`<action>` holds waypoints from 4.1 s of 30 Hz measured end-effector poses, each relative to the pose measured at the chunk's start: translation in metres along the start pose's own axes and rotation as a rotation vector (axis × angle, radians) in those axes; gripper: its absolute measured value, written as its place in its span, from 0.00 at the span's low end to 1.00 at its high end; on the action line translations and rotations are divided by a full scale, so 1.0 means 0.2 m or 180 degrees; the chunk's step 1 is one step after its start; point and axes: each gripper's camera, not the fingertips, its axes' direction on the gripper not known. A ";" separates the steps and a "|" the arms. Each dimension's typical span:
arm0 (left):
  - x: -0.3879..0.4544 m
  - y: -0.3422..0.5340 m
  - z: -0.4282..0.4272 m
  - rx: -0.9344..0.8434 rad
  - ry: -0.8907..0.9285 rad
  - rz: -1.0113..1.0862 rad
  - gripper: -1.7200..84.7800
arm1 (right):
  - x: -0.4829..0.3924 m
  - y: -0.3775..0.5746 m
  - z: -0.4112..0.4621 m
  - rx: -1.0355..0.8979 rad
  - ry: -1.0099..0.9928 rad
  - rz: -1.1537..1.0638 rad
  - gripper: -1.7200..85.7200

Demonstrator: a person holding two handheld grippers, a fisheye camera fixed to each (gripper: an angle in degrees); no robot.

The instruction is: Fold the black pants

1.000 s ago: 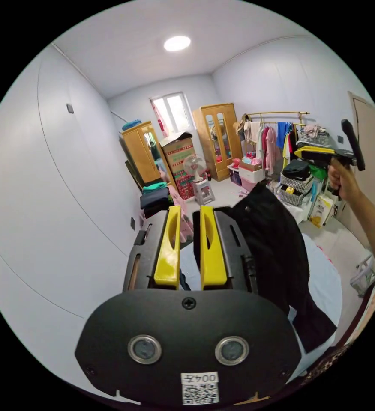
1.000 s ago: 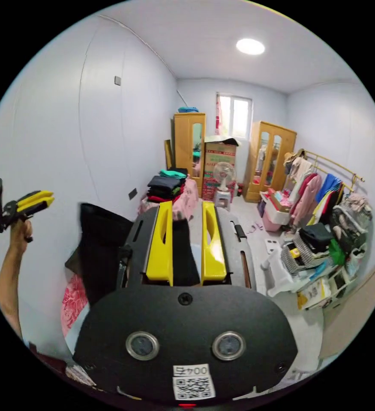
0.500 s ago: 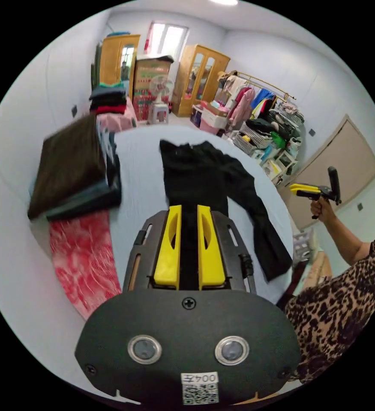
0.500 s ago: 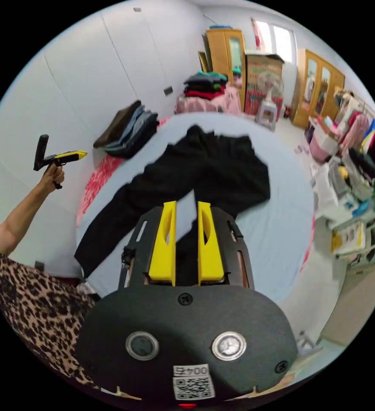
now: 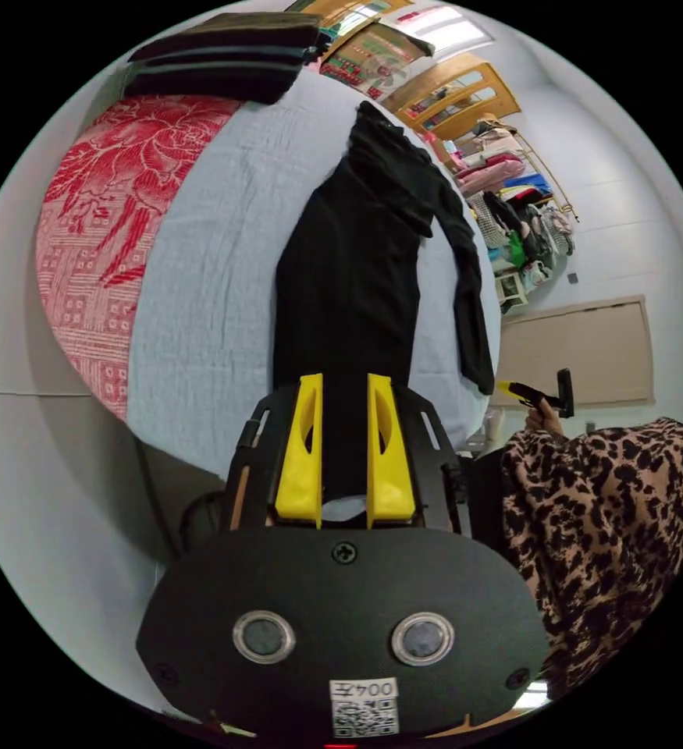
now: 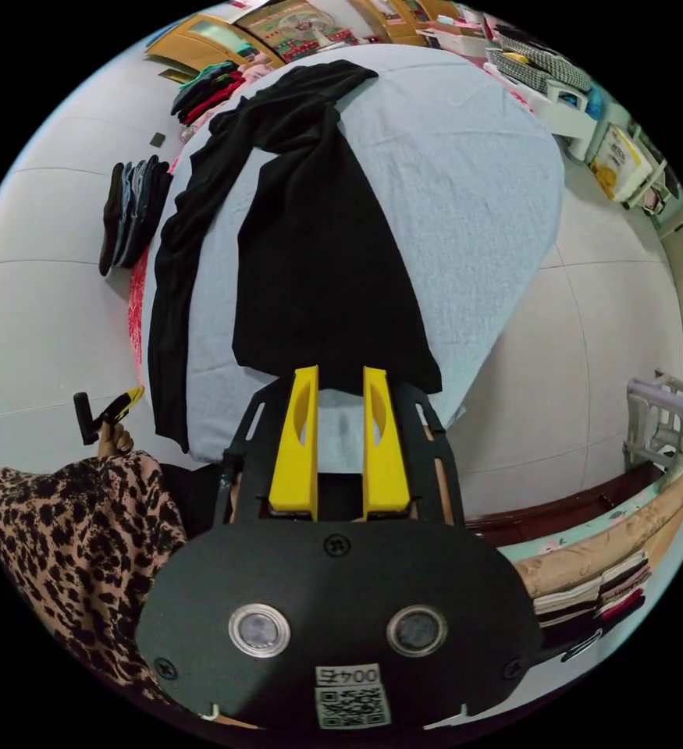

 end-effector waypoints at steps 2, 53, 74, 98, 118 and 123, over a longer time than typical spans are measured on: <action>0.03 -0.03 0.07 -0.0026 0.0211 0.0198 0.12 | -0.05 -0.03 0.03 0.0041 0.0022 0.0009 0.13; 0.77 0.45 1.58 -0.1112 0.0323 0.0429 0.05 | 0.09 -0.78 0.29 -0.0898 -0.0468 -0.1218 0.12; 1.48 0.34 2.38 -0.0773 -0.0811 0.0434 0.02 | 0.44 -1.47 -0.40 -0.0111 -0.0426 -0.1637 0.02; 1.75 0.37 2.60 -0.0503 -0.1461 -0.1175 0.02 | 0.27 -2.72 -1.25 -0.0731 -0.1462 -0.1994 0.11; 1.49 0.50 2.54 0.0004 -0.0455 -0.2141 0.02 | -1.51 -3.78 -1.13 -0.2015 0.2137 -0.3586 0.11; 1.48 0.55 2.54 0.0329 -0.0376 -0.2726 0.02 | -1.70 -3.87 -1.30 -0.2122 0.2055 -0.4063 0.09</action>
